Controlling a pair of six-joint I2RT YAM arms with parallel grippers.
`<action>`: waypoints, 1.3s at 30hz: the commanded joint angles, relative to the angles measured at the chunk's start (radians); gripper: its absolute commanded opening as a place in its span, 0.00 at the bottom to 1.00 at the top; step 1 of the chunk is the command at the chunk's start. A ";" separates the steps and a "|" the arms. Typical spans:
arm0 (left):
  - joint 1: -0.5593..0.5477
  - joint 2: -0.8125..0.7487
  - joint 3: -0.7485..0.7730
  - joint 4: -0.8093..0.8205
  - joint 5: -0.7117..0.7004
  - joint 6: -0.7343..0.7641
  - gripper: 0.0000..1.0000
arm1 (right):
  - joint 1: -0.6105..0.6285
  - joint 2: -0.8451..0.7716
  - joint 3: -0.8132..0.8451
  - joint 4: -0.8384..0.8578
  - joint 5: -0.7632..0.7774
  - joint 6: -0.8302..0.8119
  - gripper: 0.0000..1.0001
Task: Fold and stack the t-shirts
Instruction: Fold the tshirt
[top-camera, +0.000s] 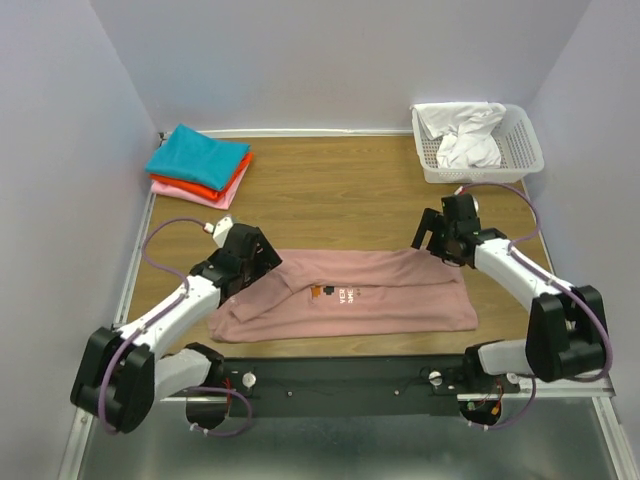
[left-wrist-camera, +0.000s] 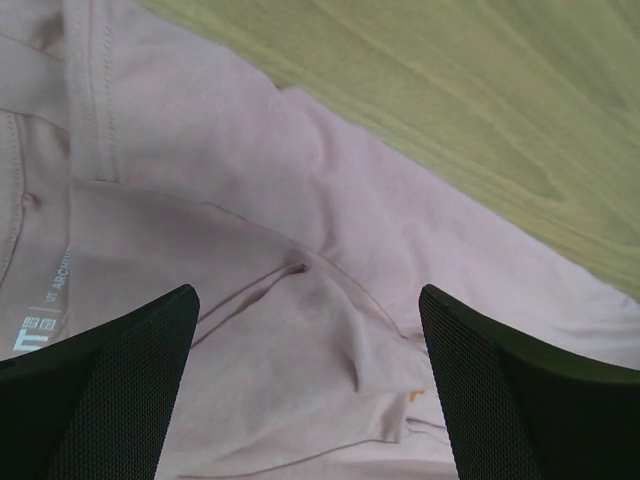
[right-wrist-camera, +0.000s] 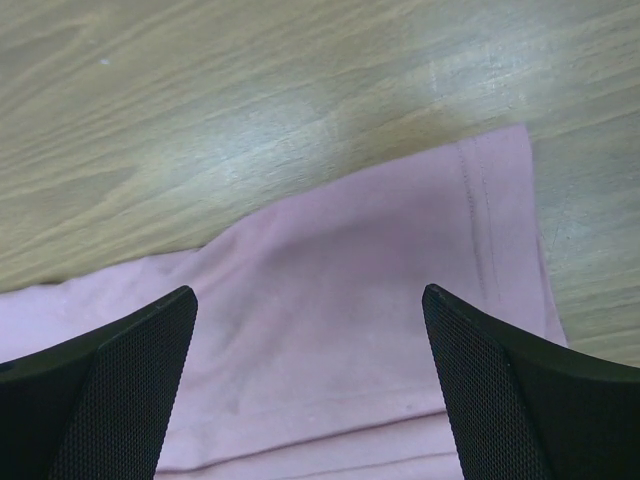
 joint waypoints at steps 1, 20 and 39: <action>0.025 0.097 -0.031 0.146 0.089 0.053 0.98 | 0.000 0.072 -0.027 0.041 0.014 0.035 1.00; 0.111 0.729 0.434 0.202 0.136 0.195 0.98 | -0.003 0.106 -0.142 0.039 -0.024 0.107 1.00; 0.072 1.545 1.719 -0.056 0.452 0.337 0.99 | 0.622 0.119 -0.211 0.067 -0.353 0.220 1.00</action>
